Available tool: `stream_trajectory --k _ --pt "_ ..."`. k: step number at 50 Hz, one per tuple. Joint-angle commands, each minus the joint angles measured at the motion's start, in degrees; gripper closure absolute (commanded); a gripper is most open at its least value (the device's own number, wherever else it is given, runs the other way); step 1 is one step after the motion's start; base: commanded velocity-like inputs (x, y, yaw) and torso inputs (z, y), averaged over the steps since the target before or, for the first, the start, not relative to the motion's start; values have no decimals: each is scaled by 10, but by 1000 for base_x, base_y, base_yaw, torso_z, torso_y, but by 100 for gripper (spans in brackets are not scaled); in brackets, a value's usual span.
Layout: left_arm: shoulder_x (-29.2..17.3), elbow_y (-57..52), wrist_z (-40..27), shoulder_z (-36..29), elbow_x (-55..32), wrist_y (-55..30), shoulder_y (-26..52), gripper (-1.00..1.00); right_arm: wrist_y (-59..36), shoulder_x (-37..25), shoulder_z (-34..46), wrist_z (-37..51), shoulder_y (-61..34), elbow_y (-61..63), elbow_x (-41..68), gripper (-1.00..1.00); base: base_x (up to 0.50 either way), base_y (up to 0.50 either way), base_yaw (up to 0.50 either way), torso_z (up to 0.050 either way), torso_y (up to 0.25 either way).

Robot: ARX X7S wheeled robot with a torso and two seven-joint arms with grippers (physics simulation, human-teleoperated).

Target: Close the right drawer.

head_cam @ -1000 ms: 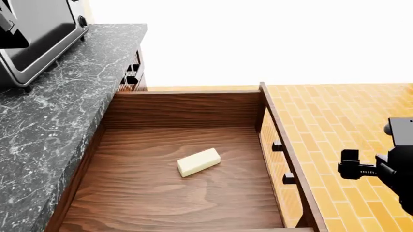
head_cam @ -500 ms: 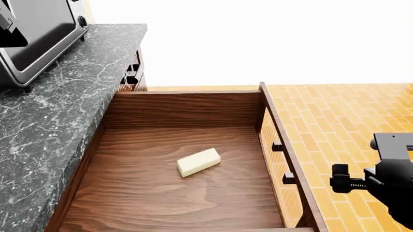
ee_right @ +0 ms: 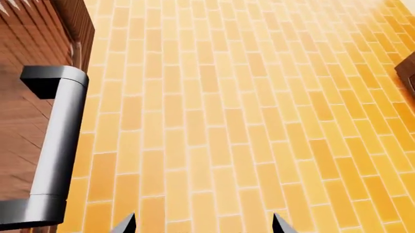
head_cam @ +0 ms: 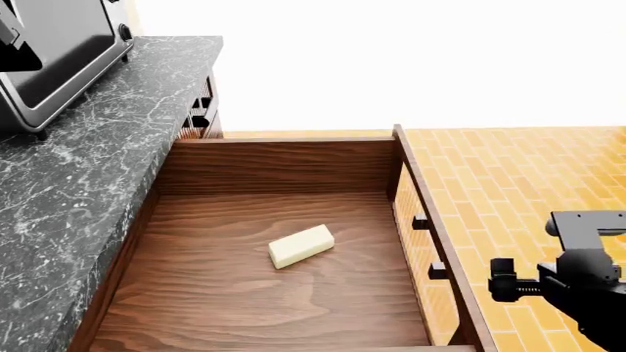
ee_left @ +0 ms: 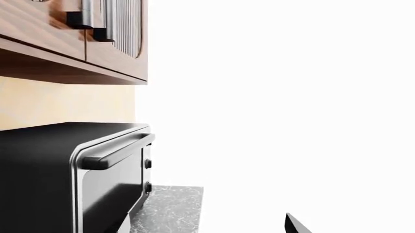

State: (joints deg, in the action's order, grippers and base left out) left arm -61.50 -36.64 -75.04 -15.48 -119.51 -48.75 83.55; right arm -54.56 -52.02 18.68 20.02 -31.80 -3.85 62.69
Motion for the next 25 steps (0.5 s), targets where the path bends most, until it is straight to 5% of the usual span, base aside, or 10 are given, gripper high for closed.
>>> stream_trajectory --k 1,25 --pt "-1 0 1 -2 0 1 2 -100 4 3 12 -23 1 -4 -5 -100 0 0 0 0 0" --pt "-3 -4 0 -5 -1 5 3 -100 -10 19 53 -40 -10 5 -25 -100 0 0 0 0 0"
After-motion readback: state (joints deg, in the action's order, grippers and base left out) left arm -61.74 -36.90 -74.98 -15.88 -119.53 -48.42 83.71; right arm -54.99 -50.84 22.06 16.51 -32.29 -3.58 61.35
